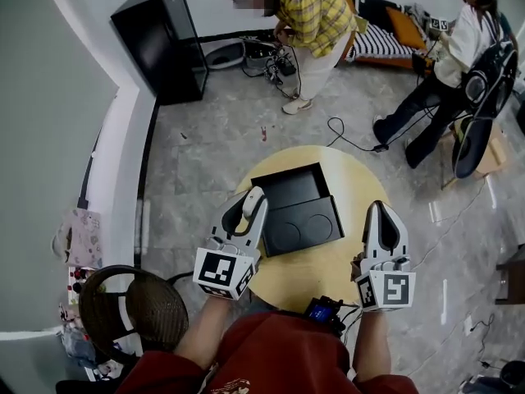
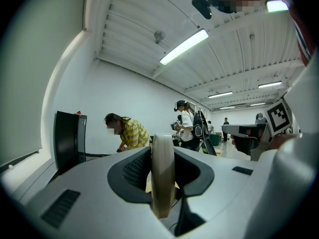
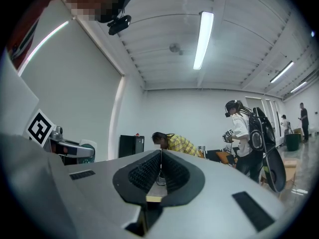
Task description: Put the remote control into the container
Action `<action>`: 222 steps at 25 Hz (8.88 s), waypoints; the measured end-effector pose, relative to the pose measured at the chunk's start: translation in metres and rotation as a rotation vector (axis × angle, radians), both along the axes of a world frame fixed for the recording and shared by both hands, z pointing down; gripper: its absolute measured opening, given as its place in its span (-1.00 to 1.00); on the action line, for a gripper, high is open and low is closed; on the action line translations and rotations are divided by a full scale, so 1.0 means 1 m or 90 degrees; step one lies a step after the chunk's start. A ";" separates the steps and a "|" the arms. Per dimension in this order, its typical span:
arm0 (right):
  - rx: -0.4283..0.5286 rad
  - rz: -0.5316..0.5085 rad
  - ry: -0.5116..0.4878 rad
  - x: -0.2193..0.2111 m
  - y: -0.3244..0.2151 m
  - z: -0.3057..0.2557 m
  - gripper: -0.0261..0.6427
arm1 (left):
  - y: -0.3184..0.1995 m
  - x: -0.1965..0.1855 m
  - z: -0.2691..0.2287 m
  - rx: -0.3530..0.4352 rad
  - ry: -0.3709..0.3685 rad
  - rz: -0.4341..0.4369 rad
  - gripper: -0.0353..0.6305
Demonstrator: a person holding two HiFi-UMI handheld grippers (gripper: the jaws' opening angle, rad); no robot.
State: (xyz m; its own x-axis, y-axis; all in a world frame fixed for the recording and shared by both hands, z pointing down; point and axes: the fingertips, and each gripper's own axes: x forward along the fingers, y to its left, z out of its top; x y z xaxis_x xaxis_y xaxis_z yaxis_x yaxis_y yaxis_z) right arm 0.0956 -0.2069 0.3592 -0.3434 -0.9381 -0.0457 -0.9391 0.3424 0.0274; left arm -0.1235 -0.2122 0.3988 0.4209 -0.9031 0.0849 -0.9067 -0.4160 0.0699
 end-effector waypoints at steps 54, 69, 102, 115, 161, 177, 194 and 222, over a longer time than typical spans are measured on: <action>-0.046 0.003 -0.031 0.033 -0.002 0.023 -0.85 | -0.064 0.071 0.155 -0.296 -0.233 0.147 -0.56; -0.052 -0.002 -0.013 0.038 0.002 0.034 -0.85 | -0.081 0.068 0.212 -0.381 -0.282 0.173 -0.56; -0.076 0.023 -0.009 0.044 0.005 0.046 -0.85 | -0.112 0.087 0.279 -0.475 -0.399 0.231 -0.56; -0.096 0.015 0.008 0.043 0.006 0.058 -0.85 | -0.112 0.089 0.299 -0.514 -0.418 0.242 -0.55; -0.083 0.016 -0.006 0.037 -0.001 0.049 -0.85 | -0.135 0.083 0.282 -0.507 -0.348 0.176 -0.28; -0.105 0.005 -0.008 0.030 0.004 0.050 -0.85 | -0.136 0.086 0.219 -0.424 -0.223 0.158 -0.28; -0.077 -0.010 -0.005 0.019 0.000 0.043 -0.85 | -0.111 0.090 0.088 -0.199 -0.119 0.121 -0.28; -0.050 -0.040 -0.002 0.005 -0.011 0.023 -0.85 | -0.020 0.071 -0.024 -0.024 0.037 0.054 -0.29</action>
